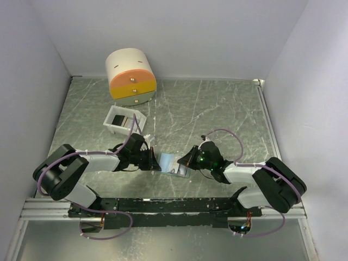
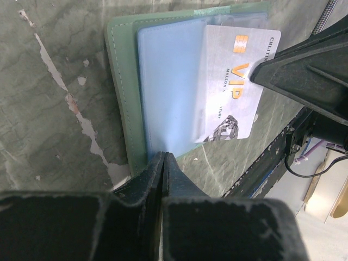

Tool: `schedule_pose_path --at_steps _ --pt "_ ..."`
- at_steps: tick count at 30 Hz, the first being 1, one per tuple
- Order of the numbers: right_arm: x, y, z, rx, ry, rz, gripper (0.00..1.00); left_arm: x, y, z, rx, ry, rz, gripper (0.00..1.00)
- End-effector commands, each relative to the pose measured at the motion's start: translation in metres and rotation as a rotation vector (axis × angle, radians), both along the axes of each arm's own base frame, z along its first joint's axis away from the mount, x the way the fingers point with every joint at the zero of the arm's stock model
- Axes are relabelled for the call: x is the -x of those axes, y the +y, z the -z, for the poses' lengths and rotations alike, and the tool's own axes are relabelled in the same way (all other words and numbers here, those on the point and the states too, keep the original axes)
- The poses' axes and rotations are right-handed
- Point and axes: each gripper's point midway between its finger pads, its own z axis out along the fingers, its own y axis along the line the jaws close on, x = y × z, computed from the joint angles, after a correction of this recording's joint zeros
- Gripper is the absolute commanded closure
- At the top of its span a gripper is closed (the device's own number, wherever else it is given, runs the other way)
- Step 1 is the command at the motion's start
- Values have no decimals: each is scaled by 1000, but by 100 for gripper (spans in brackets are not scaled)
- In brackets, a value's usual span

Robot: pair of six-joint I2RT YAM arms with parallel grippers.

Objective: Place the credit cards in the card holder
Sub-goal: Insert the credit card into the card holder.

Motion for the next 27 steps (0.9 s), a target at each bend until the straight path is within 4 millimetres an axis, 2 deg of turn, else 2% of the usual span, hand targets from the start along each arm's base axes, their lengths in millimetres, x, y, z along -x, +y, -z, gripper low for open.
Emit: schedule_pose_path --at_steps 1,22,27 --pt "3 0 5 3 9 -9 100 6 8 12 -53 6 -2 89" --pt "2 11 11 4 22 -67 100 8 6 6 -47 1 -1 89" --pt "1 12 14 33 18 -95 95 8 2 -5 -25 -3 -13 86"
